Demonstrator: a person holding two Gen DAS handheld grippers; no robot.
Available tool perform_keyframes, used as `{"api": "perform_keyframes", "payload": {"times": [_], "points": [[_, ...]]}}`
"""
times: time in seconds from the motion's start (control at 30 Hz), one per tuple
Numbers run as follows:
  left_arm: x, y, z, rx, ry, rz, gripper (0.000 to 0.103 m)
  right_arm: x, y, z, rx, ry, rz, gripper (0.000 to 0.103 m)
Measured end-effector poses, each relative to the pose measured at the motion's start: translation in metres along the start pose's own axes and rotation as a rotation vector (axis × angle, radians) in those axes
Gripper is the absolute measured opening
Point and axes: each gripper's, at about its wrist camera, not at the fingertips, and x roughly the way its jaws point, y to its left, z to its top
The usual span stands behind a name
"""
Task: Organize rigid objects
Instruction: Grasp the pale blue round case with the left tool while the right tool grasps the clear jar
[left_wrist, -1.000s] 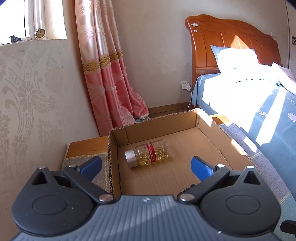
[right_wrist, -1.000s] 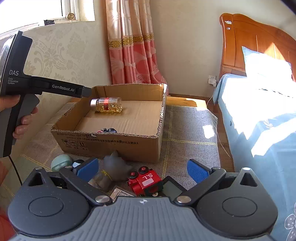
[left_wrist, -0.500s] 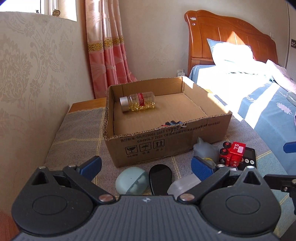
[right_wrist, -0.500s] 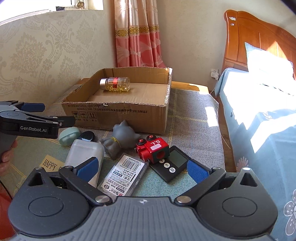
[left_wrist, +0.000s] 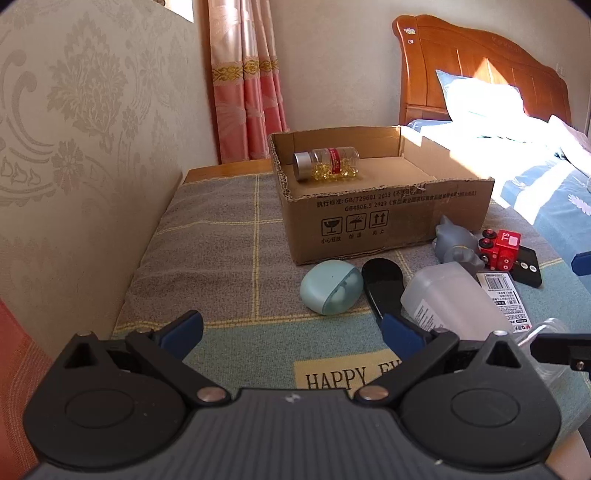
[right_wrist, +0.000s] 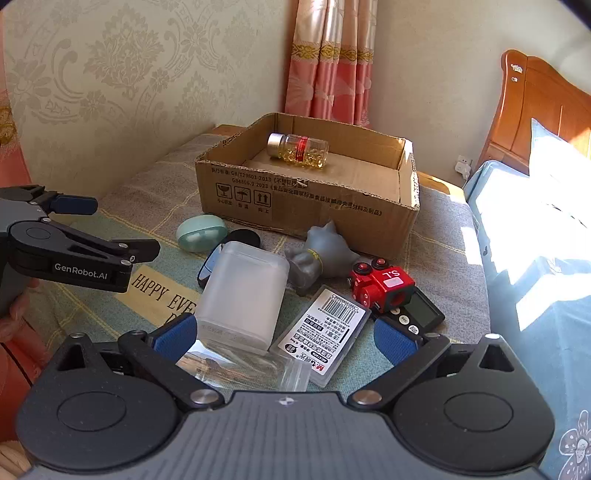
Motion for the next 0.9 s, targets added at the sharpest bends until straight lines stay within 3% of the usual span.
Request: {"api": "perform_keyframes", "payload": {"times": [0.17, 0.33, 0.63, 0.9], "points": [[0.001, 0.011, -0.008, 0.004, 0.011, -0.023, 0.102, 0.018, 0.030, -0.006, -0.063, 0.053, -0.044, 0.103], [0.006, 0.011, -0.011, 0.020, 0.033, -0.056, 0.102, 0.026, 0.036, -0.017, -0.055, 0.093, -0.091, 0.103], [0.020, 0.006, -0.016, 0.038, 0.054, -0.107, 0.102, 0.024, -0.001, -0.044, 0.042, 0.155, -0.157, 0.103], [0.035, 0.000, -0.014, 0.051, 0.070, -0.111, 0.102, 0.028, -0.028, -0.056, 0.103, 0.169, -0.108, 0.103]]}}
